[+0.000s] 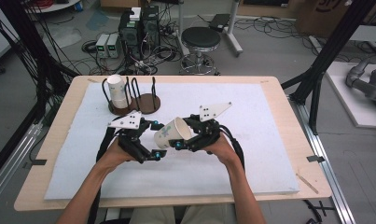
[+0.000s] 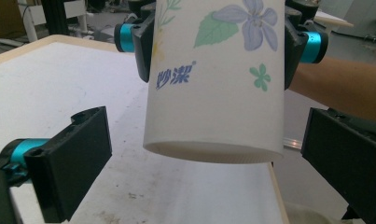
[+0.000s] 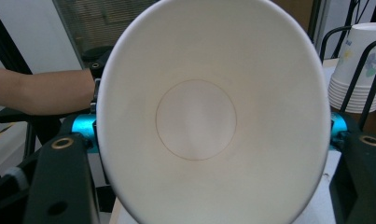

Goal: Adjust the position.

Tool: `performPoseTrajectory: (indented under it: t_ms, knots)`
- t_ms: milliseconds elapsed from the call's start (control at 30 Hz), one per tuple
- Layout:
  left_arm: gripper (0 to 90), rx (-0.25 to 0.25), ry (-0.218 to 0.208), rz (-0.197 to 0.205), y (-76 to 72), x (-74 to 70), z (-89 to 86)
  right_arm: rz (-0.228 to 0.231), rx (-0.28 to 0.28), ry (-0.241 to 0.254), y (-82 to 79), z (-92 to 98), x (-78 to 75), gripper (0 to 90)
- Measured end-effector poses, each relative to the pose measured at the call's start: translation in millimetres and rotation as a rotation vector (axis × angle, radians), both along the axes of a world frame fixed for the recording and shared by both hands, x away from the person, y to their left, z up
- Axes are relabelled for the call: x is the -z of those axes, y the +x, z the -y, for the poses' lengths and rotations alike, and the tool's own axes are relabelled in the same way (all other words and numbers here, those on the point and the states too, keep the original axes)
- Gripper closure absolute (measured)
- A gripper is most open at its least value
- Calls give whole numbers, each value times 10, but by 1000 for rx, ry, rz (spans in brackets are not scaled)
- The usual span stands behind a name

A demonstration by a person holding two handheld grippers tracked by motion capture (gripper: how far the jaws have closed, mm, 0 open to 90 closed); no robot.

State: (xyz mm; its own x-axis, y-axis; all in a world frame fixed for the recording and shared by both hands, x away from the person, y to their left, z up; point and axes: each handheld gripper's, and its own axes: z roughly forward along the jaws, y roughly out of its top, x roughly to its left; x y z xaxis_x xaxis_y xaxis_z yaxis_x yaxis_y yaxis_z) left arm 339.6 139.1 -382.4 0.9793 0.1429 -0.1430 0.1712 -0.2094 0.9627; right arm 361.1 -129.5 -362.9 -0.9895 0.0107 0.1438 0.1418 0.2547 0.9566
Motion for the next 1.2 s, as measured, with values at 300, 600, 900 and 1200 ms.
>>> performPoseTrajectory:
  t_ms: [300,600,900,1200]
  knots:
    - [17,-89,45,23,-27,-5,-90,8,32,-9,-3,22,-12,297]
    - [17,-253,124,24,-72,170,-379,19,106,-44,25,40,-8,297]
    - [18,-408,122,10,-77,345,-721,14,210,-140,60,40,1,297]
    - [17,-488,120,4,-102,435,-886,9,273,-249,104,-12,29,297]
